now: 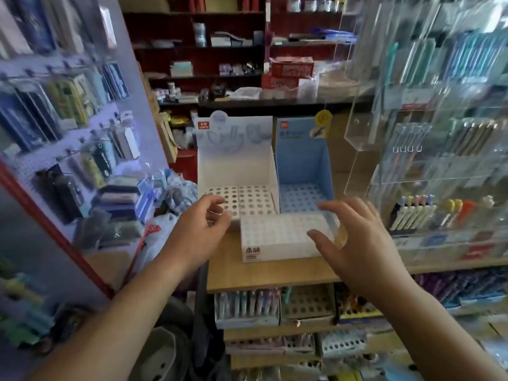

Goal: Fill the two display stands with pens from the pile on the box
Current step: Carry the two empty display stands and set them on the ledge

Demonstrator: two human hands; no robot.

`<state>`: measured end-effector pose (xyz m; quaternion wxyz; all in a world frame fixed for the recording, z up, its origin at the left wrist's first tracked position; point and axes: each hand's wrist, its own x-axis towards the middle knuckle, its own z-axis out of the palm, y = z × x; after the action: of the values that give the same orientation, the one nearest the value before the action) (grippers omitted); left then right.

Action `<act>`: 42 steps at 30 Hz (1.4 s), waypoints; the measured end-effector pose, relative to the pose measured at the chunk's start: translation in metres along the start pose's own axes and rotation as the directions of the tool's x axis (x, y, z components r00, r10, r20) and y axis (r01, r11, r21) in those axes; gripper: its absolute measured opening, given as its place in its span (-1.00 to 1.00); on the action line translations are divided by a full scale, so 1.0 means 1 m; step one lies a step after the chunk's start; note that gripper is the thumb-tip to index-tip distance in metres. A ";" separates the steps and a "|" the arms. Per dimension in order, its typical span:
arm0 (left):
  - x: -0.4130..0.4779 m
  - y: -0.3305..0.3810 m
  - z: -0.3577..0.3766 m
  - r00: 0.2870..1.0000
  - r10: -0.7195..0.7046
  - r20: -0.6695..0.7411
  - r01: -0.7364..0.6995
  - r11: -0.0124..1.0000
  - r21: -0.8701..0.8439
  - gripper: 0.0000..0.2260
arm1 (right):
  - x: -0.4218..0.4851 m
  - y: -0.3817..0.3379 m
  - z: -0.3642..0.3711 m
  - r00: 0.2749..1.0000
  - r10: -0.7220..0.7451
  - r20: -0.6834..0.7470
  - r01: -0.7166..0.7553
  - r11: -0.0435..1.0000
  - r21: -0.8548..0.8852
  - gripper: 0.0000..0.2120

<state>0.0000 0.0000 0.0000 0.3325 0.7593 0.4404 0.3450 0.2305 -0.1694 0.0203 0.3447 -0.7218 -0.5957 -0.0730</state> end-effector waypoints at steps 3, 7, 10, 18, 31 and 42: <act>0.007 0.007 0.000 1.000 -0.019 0.015 0.019 1.000 -0.016 -0.79 | 0.007 0.001 0.003 0.996 -0.016 0.087 0.021 0.998 -0.052 -0.62; 0.017 0.003 0.002 0.994 -0.044 0.105 0.052 0.996 -0.072 -0.75 | 0.007 0.001 0.010 0.996 -0.028 0.087 0.031 0.999 -0.040 -0.86; 0.024 0.000 0.004 0.992 -0.020 0.126 0.030 0.997 -0.077 -0.74 | 0.000 -0.004 0.005 0.997 -0.009 0.078 0.009 1.000 0.005 -0.92; 0.053 0.010 0.029 0.978 0.114 0.174 -0.110 0.993 -0.034 -0.85 | -0.053 -0.043 -0.018 0.986 0.155 -0.060 -0.154 0.988 0.026 -0.90; 0.090 0.034 0.085 0.966 0.178 0.187 -0.223 0.939 0.261 -0.54 | -0.130 -0.088 -0.017 0.835 0.400 -0.379 -0.438 0.899 -0.018 -0.71; 0.085 0.029 0.080 0.943 0.288 0.164 -0.328 0.884 0.334 -0.77 | -0.152 -0.105 -0.013 0.783 0.431 -0.448 -0.526 0.843 -0.109 -0.81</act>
<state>0.1099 0.0491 -0.0007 0.1540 0.8849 0.3504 0.2656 0.0965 -0.2951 -0.0051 0.3824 -0.8531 -0.2942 -0.1988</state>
